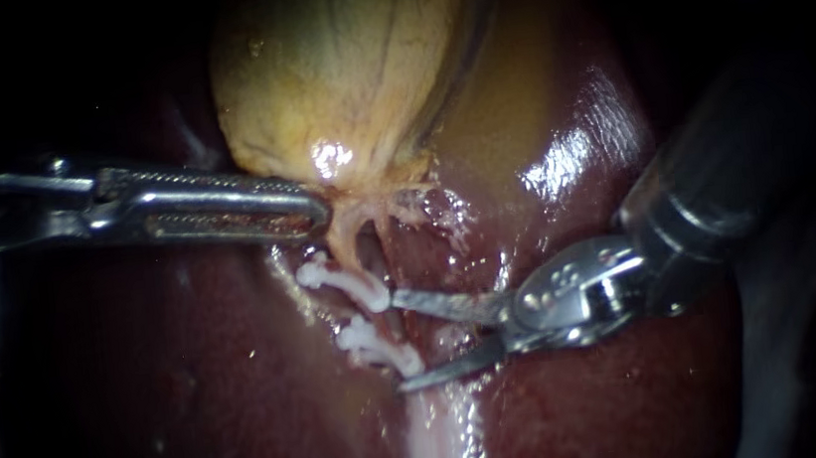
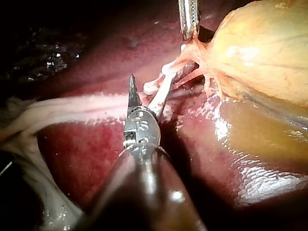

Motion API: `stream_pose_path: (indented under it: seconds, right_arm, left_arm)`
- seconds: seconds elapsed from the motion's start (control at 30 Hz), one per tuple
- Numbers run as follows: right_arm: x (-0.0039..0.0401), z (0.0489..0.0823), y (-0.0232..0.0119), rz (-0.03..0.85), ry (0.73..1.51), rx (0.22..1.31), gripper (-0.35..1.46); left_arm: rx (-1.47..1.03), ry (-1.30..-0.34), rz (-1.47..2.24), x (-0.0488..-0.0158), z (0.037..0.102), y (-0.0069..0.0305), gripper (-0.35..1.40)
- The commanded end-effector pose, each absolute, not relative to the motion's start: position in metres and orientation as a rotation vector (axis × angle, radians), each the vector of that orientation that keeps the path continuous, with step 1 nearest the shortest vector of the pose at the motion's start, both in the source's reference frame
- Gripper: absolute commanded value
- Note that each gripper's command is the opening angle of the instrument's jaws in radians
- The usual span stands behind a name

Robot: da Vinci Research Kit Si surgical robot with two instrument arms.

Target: Go to the cutting position left tube

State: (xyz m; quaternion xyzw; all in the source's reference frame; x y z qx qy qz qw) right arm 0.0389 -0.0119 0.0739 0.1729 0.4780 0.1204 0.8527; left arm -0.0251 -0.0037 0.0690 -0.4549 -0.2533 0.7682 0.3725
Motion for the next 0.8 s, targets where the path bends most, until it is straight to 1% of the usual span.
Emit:
stream_pose_path:
  seconds: [0.03,0.27,0.53,0.73,0.8]
  right_arm:
    - [0.0391,0.0742,-0.0119,0.252,1.003,0.362,1.43]
    - [0.0395,0.0757,-0.0122,0.264,0.991,0.367,1.43]
    - [0.0407,0.0767,-0.0120,0.277,0.985,0.370,1.43]
    - [0.0418,0.0776,-0.0113,0.315,0.998,0.376,1.43]
    - [0.0420,0.0779,-0.0112,0.331,1.014,0.404,1.43]
  left_arm:
    - [-1.166,-0.649,1.968,-0.0251,0.0689,-0.0037,-0.35]
    - [-1.165,-0.648,1.968,-0.0252,0.0688,-0.0038,-0.35]
    - [-1.165,-0.647,1.968,-0.0253,0.0688,-0.0039,-0.35]
    - [-1.165,-0.645,1.968,-0.0254,0.0689,-0.0040,-0.35]
    - [-1.165,-0.645,1.968,-0.0254,0.0689,-0.0040,-0.35]
